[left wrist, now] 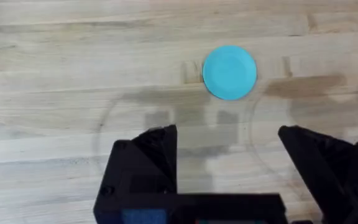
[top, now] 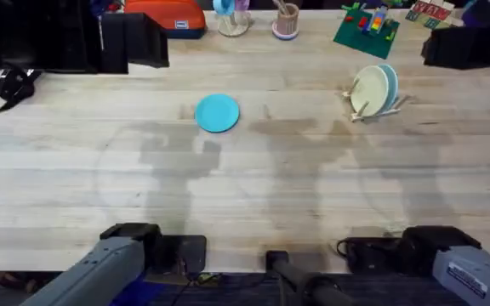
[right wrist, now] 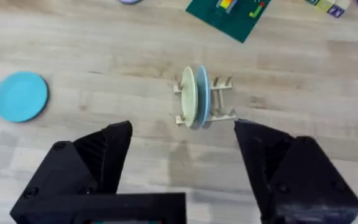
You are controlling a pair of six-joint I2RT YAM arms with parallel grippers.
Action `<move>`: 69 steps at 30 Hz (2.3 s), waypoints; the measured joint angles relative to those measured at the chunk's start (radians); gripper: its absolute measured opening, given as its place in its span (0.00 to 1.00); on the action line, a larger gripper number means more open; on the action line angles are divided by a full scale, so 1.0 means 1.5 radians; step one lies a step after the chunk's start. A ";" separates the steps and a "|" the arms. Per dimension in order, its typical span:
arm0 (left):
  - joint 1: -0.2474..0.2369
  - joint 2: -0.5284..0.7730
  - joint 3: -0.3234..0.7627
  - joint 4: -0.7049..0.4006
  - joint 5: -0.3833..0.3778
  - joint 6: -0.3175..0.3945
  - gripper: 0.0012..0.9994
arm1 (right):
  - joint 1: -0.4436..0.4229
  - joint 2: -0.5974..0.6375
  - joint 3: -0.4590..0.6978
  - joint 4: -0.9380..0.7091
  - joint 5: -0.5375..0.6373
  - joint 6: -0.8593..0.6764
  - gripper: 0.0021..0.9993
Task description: Pick up the plates from the table one by one and place each into a slot on the dish rack.
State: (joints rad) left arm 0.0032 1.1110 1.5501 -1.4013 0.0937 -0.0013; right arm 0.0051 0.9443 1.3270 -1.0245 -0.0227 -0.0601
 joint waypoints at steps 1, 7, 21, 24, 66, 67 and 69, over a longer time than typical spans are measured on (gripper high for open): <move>0.000 0.000 0.000 -0.002 0.000 0.000 0.99 | 0.000 -0.001 0.000 0.004 0.000 0.000 0.99; 0.000 0.000 0.000 -0.006 0.000 0.000 0.99 | 0.000 -0.003 0.000 0.015 0.000 0.000 0.99; 0.000 0.000 0.000 -0.011 0.033 -0.005 0.04 | 0.000 -0.003 0.000 0.019 0.000 0.000 0.99; 0.000 0.000 0.000 -0.011 0.047 -0.006 0.04 | 0.000 -0.003 0.000 0.019 0.000 0.000 0.99; 0.123 0.325 0.001 -0.007 0.397 0.157 0.04 | 0.000 -0.003 0.000 0.025 0.000 0.000 1.00; 0.123 0.333 0.001 -0.007 0.397 0.161 0.04 | 0.000 -0.003 0.000 0.025 0.000 0.000 1.00; 0.123 0.349 0.001 -0.006 0.397 0.170 0.04 | 0.000 -0.003 0.000 0.025 0.000 0.000 1.00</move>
State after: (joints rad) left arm 0.1871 1.6339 1.5517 -1.4097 0.6891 0.2530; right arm 0.0051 0.9395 1.3273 -0.9867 -0.0227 -0.0597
